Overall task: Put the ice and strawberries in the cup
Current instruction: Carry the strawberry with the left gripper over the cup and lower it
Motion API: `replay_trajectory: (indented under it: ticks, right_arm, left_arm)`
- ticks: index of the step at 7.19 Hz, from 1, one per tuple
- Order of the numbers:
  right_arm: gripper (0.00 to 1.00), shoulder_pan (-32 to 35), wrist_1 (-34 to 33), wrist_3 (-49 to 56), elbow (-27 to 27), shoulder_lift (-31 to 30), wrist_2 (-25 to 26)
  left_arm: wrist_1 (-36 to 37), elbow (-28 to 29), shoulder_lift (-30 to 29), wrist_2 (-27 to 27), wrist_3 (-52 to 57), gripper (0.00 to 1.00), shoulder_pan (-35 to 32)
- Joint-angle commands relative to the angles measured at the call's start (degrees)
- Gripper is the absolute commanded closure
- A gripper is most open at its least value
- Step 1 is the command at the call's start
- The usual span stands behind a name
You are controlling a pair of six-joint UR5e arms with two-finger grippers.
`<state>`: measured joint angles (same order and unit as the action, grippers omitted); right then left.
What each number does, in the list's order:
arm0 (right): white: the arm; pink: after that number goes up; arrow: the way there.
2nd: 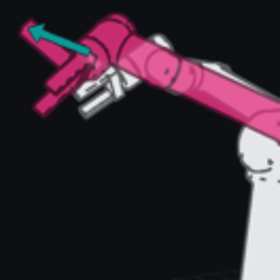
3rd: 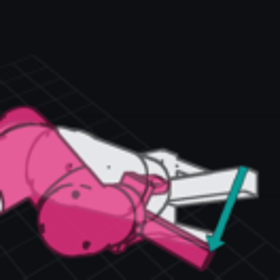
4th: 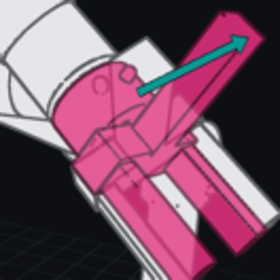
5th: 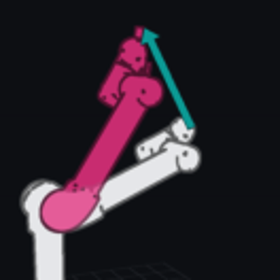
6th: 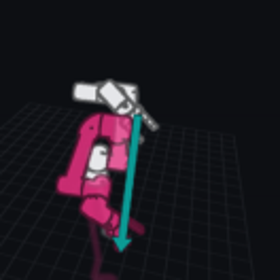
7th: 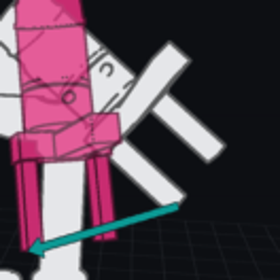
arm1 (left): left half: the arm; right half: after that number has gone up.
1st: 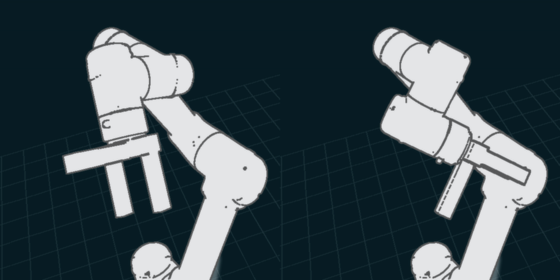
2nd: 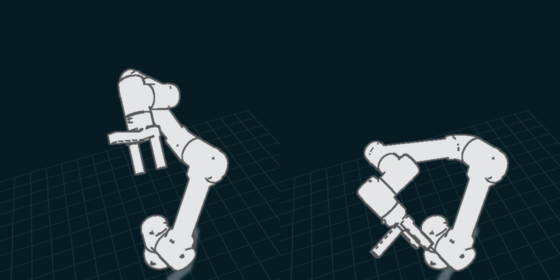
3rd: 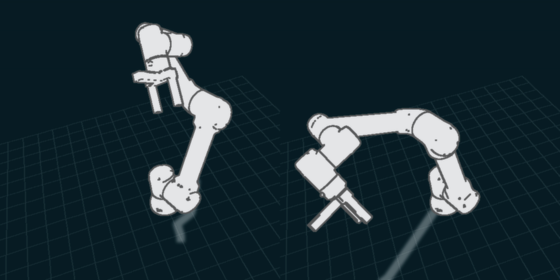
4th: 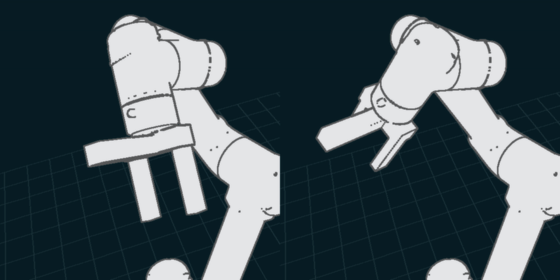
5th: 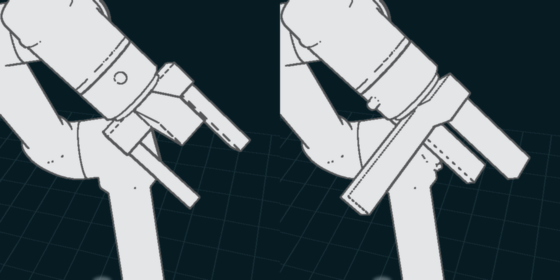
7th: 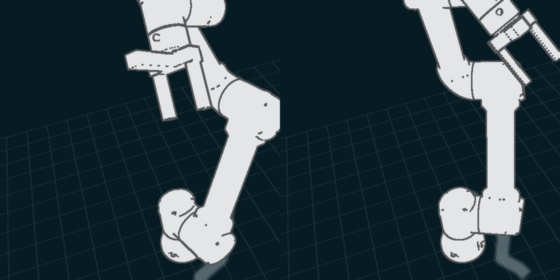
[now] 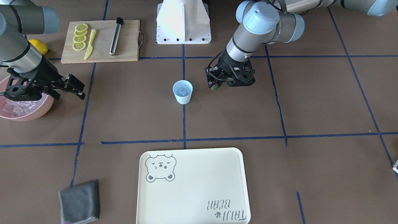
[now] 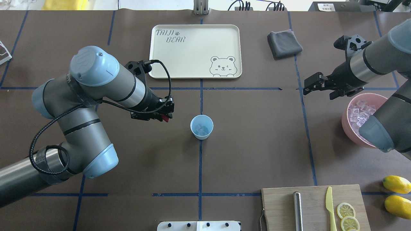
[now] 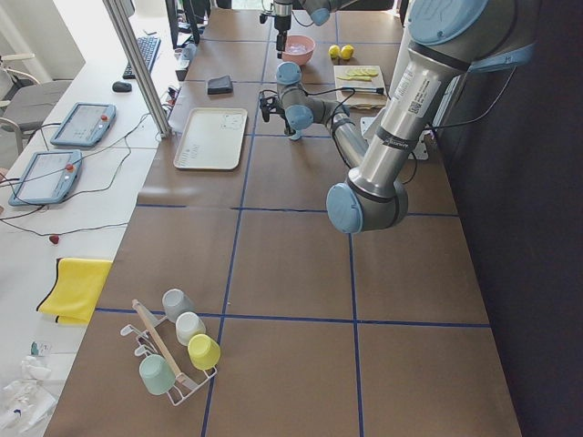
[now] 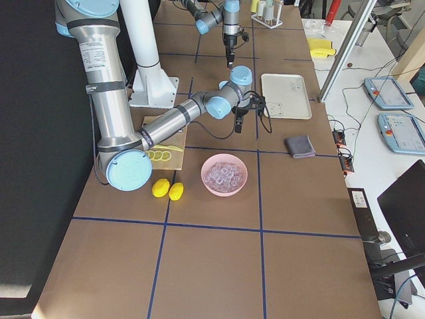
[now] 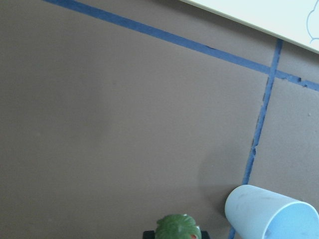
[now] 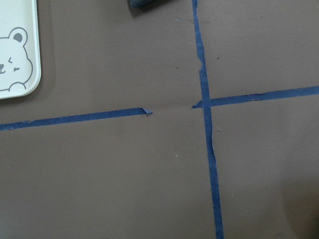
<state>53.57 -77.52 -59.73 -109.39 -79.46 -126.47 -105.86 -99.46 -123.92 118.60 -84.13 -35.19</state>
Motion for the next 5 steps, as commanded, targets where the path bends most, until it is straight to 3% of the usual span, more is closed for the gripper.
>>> replay_trajectory:
  ticks: [1,5]
  right_arm:
    - [0.01,0.04,0.00,0.05,-0.04,0.01,0.00]
    - [0.01,-0.05,0.00,0.05,-0.12,0.01,-0.09]
  left_arm:
    - [-0.39,4.01,-4.31,-1.26,-1.03,1.00,2.13]
    - [-0.66,6.19,-7.37,-2.24,-1.12,0.97,4.43]
